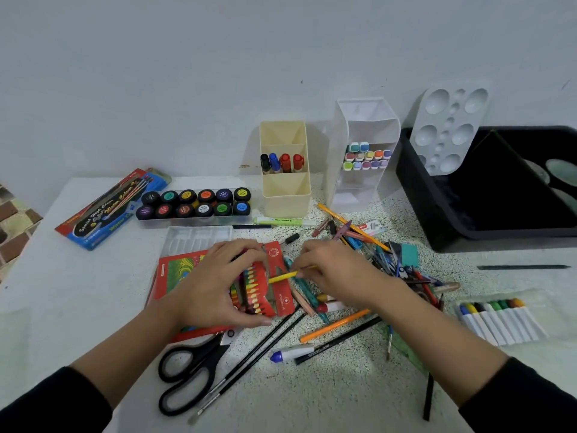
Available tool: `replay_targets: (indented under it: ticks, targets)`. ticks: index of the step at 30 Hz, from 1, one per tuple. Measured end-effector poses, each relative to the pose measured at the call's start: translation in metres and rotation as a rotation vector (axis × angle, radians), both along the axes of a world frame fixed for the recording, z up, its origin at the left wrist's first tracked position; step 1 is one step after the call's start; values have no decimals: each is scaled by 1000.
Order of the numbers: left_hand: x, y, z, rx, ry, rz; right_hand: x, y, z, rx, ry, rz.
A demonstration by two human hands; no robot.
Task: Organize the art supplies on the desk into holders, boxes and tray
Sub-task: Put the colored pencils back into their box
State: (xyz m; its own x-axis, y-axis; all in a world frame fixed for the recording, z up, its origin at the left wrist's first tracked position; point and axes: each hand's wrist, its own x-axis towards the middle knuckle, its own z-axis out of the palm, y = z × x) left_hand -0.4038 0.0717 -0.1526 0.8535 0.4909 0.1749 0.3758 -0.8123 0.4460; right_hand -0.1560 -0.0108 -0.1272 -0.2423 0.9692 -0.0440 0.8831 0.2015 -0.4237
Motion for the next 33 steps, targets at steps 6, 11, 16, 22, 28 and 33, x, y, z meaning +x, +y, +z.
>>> replay_targets:
  ticks: [6, 11, 16, 22, 28, 33]
  targets:
    - [6, -4, 0, -30, 7, 17, -34, 4, -14, 97, 119, 4]
    - [3, -5, 0, -12, 5, 28, -9, 1, -11, 88, 90, -129]
    - [1, -5, -3, -10, -18, 15, 2, -4, -13, 73, 94, -70]
    - [3, -6, -2, -5, -23, 2, -33, 12, -16, 103, 62, -50]
    - [-1, -9, 0, -10, -50, -2, -10, 3, -4, 32, 51, -168]
    - [-2, -9, 0, -11, -65, -9, -5, -4, -9, -7, 190, -202]
